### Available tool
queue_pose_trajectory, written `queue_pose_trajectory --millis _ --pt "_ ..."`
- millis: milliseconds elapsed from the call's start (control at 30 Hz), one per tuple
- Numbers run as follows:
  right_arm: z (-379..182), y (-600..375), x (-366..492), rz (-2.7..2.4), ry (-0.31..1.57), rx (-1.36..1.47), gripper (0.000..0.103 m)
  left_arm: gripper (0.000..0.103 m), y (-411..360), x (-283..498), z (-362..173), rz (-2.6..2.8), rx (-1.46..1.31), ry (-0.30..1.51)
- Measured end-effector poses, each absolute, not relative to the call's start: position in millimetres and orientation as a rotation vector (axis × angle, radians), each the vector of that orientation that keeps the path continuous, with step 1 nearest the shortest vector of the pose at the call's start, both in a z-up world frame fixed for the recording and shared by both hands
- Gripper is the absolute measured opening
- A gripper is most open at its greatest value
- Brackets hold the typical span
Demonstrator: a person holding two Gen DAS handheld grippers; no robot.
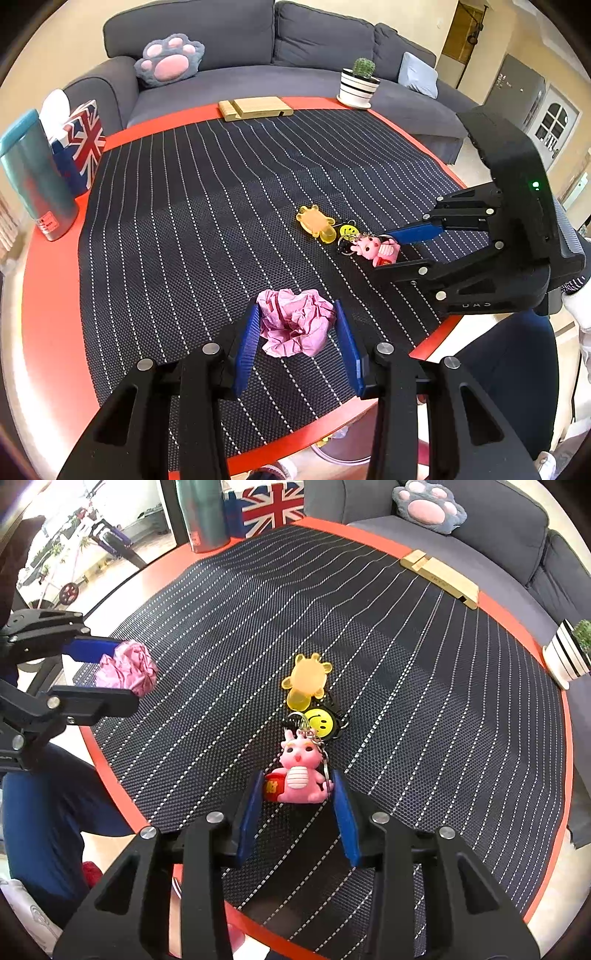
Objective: Collect trash
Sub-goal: 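Grasp the pink dragon keychain with right while left holds the pink paper, then drop the pink dragon into the bin with right while left drops the pink paper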
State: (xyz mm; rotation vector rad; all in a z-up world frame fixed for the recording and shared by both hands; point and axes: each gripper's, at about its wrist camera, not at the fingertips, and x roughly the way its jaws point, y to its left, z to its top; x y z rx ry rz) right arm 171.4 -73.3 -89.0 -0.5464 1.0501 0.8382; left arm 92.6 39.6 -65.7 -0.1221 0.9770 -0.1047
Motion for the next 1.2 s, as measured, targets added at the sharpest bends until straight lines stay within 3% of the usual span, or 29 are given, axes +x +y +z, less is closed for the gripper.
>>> queue_pose_trajectory --millis 533,1200 --pt "-39.2 -100.8 152.1 0.838 0.94 -0.428 0.037 0.04 24.2 83.2 -43.1 -0.119 -0.129 0.93" --pt "-7.0 -165.6 49.3 0.855 0.873 -0.345 0.037 0.04 -29.6 16.8 -19.4 -0.152 -0.082 0.871"
